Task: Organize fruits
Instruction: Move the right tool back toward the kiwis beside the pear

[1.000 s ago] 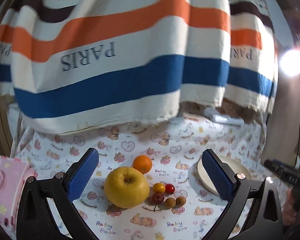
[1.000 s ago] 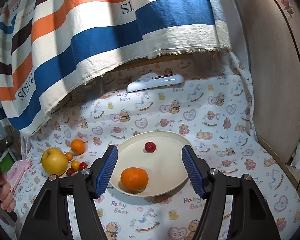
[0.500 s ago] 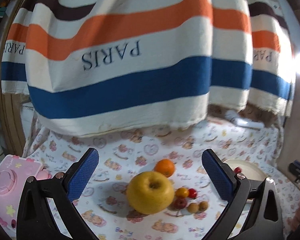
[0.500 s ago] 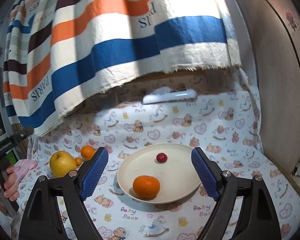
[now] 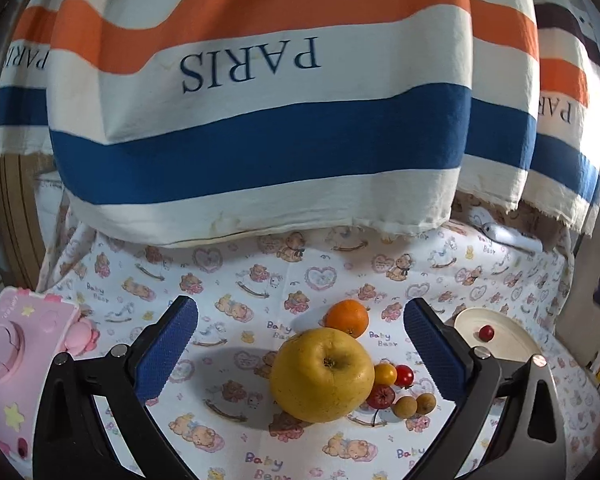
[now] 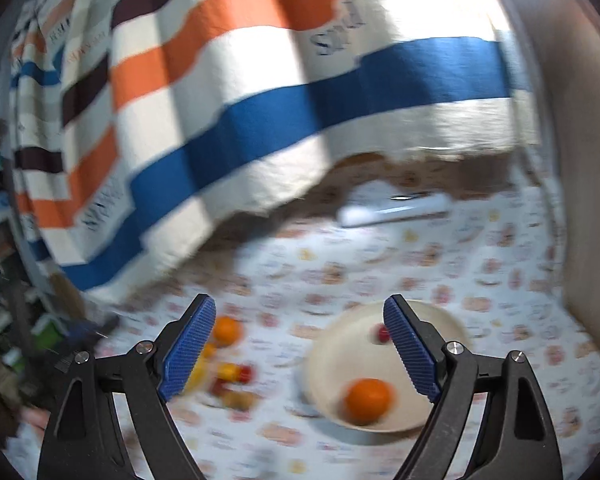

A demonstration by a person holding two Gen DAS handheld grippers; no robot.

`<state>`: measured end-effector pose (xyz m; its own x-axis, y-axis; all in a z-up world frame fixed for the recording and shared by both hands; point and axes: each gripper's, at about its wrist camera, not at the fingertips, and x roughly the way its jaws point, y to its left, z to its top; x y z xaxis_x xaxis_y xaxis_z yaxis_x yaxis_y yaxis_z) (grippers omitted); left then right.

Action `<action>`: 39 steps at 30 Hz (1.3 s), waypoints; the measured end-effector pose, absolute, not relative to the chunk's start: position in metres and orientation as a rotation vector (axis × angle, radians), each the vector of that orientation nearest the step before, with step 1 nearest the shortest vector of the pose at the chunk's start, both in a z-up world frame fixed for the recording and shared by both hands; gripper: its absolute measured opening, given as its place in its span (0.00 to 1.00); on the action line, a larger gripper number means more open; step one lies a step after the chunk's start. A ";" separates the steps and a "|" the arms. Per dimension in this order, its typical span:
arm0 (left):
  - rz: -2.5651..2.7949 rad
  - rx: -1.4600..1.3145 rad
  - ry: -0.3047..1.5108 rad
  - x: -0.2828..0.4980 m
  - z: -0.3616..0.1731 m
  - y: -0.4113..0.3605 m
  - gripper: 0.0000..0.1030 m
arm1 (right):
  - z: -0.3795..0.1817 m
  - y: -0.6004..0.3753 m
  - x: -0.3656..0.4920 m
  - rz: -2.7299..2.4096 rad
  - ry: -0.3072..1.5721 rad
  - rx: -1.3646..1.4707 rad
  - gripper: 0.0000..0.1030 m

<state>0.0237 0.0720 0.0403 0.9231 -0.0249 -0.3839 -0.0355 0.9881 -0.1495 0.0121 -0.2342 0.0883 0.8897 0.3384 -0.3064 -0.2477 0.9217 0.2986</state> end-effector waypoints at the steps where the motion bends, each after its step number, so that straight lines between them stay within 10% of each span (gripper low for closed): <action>1: 0.005 -0.143 0.392 0.023 0.041 0.070 0.99 | 0.092 -0.227 0.013 0.316 0.349 0.256 0.88; 21: 0.023 -0.171 0.420 0.027 0.038 0.076 0.99 | 0.020 -0.172 0.070 0.419 0.590 0.196 0.89; 39: 0.045 -0.145 0.504 0.035 0.028 0.067 0.99 | -0.031 -0.140 0.091 0.461 0.823 0.047 0.53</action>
